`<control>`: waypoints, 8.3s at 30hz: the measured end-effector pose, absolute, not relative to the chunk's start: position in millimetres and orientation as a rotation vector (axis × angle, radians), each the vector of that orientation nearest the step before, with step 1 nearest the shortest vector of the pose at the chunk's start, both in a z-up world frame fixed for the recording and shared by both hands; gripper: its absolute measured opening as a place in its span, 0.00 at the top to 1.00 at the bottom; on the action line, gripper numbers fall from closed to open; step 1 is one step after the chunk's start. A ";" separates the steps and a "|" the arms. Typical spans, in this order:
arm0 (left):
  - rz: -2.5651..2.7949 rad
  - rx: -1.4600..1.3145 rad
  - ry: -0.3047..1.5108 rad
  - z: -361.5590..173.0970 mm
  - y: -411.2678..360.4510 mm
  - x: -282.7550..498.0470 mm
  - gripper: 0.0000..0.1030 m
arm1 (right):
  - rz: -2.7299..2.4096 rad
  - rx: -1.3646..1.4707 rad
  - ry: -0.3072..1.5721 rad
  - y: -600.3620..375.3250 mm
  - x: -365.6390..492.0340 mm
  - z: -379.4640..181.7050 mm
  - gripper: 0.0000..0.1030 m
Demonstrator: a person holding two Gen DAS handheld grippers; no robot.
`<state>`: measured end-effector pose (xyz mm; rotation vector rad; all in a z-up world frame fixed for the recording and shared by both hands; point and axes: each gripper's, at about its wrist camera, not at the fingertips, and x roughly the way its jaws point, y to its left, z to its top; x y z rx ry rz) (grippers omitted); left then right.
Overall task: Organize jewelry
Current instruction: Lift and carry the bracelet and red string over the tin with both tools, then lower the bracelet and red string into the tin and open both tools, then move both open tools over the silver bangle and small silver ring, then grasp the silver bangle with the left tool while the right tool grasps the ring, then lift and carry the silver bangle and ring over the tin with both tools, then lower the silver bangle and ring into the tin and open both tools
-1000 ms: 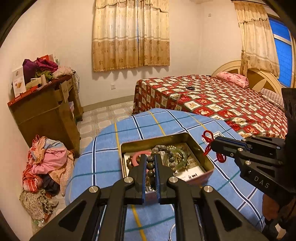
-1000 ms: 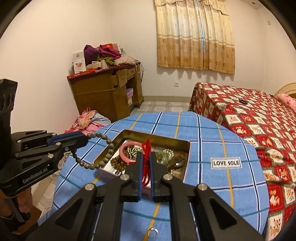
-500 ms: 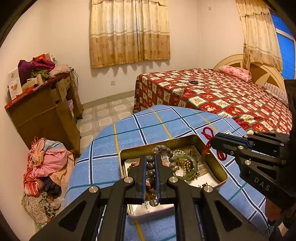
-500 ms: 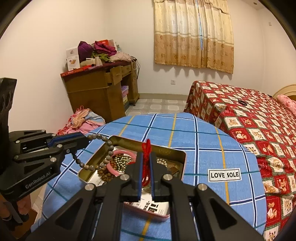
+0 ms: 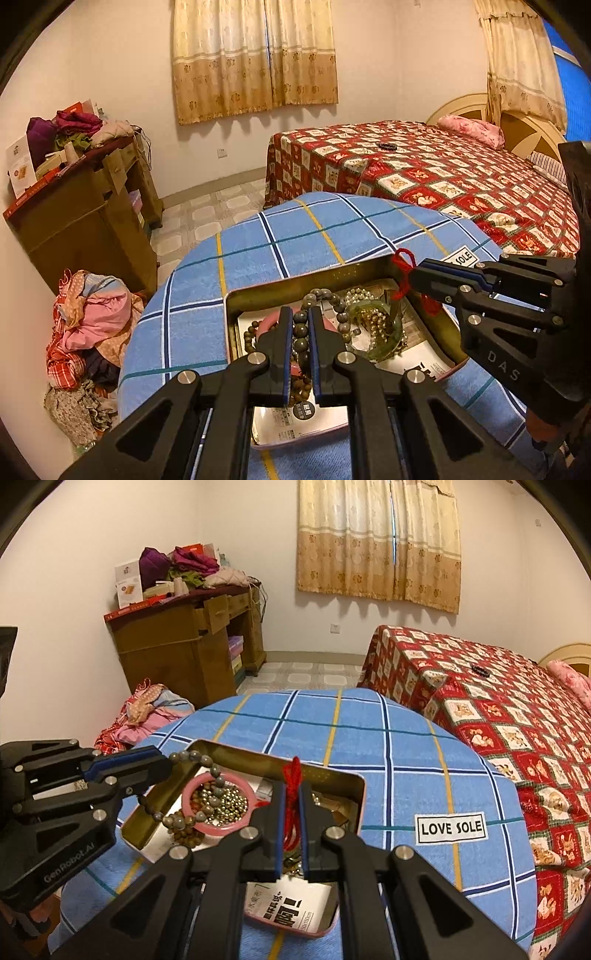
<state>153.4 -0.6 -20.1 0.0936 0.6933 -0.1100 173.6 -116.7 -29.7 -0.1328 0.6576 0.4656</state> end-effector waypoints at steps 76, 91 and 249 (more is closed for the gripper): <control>-0.101 0.064 0.876 -94.2 -44.5 38.8 0.27 | 0.321 -0.110 0.790 -182.2 55.9 -103.2 0.36; -0.124 0.053 0.897 -103.4 -46.5 38.6 0.27 | 0.317 -0.101 0.794 -181.3 56.0 -109.6 0.34; -0.025 0.127 0.740 -41.2 10.2 159.8 0.32 | 0.411 -0.213 0.725 -102.4 184.4 -59.3 0.79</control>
